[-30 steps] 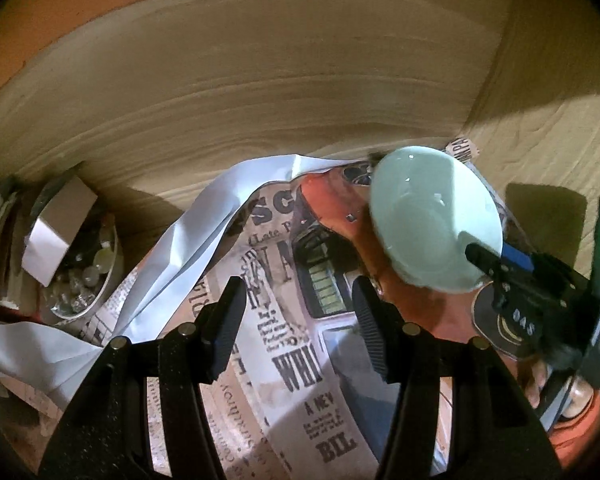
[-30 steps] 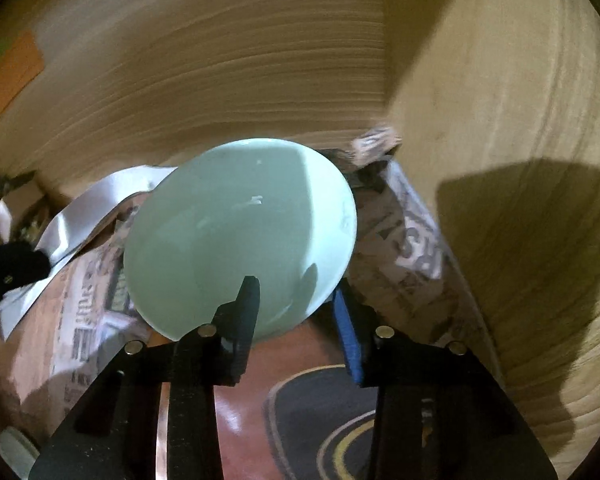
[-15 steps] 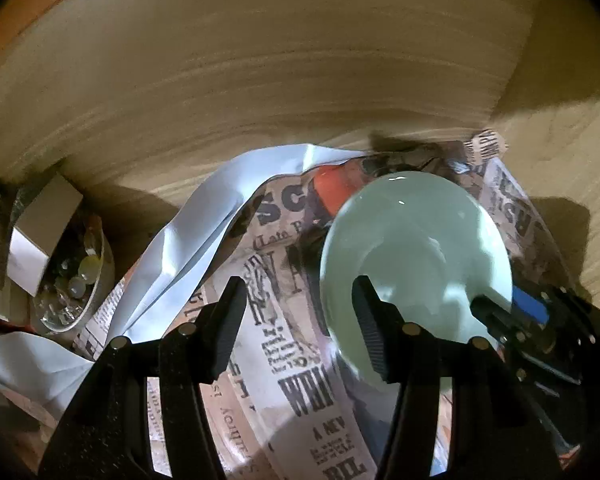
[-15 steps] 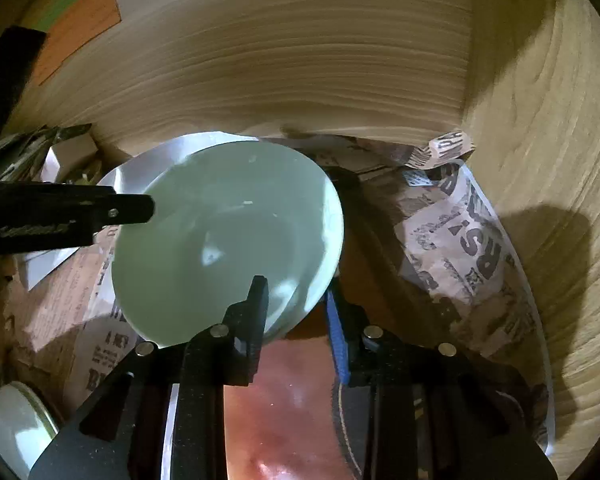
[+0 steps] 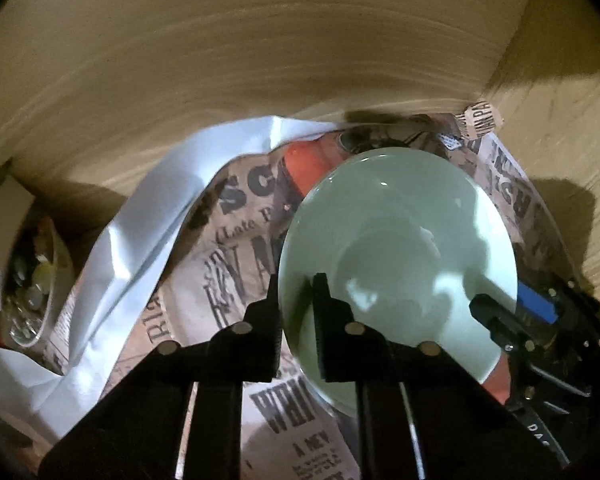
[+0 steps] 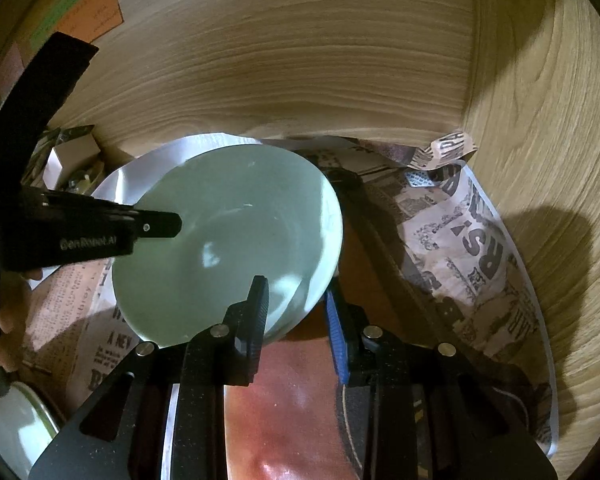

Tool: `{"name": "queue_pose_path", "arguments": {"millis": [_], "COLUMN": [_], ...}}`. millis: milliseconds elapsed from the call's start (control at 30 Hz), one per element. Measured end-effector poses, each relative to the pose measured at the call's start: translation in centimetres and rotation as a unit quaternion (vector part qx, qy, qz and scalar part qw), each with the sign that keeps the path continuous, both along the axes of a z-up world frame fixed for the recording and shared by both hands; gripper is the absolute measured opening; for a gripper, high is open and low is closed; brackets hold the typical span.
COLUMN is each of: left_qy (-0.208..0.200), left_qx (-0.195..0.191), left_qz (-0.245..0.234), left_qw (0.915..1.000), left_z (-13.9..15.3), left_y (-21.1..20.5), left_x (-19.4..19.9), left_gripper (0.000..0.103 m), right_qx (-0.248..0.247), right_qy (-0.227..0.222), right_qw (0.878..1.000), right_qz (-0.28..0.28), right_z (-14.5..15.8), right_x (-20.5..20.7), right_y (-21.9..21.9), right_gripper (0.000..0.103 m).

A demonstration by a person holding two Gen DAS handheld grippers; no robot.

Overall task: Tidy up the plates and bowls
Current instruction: 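Close both grippers on the mint green bowl rim and lift it, then carry the mint green bowl with both grippers over the nested bowls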

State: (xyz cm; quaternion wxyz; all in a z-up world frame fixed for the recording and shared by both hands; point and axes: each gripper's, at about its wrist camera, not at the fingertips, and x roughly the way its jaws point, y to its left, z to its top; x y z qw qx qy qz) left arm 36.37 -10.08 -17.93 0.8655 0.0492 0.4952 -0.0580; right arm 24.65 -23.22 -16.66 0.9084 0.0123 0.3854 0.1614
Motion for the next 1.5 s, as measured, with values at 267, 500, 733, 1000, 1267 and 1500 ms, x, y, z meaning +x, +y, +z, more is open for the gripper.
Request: {"name": "queue_pose_path", "arguments": {"millis": [267, 500, 733, 1000, 1267, 1500], "left_qy": [-0.009, -0.039, -0.069, -0.092, -0.125, -0.162], "left_qx": [0.018, 0.027, 0.004, -0.020, -0.040, -0.040], "left_qz": [0.001, 0.001, 0.010, 0.016, 0.028, 0.036], "left_qw": [0.9998, 0.9989, 0.9976, 0.9954, 0.9910, 0.9853], "left_z": [0.5, 3.0, 5.3, 6.7, 8.6, 9.7], "left_y": [-0.4, 0.1, 1.2, 2.9, 6.0, 8.2], "left_x": [-0.6, -2.8, -6.0, -10.6, -15.7, -20.2], "left_gripper": [0.013, 0.013, 0.013, 0.013, 0.013, 0.013], "right_qx": [-0.008, 0.005, 0.026, 0.027, 0.033, 0.034], "right_qy": [-0.006, -0.028, -0.046, -0.079, -0.097, -0.111], "right_qw": [1.000, 1.000, 0.999, 0.996, 0.993, 0.990], "right_qz": [-0.001, 0.005, 0.015, 0.033, 0.055, 0.076], "right_z": [0.3, 2.1, 3.9, 6.1, 6.7, 7.3], "right_x": [-0.4, -1.6, -3.8, -7.2, -10.0, -12.8], "right_y": [0.5, 0.7, 1.0, 2.6, 5.2, 7.8], "right_gripper": [0.025, 0.025, 0.025, 0.025, 0.025, 0.025]}}
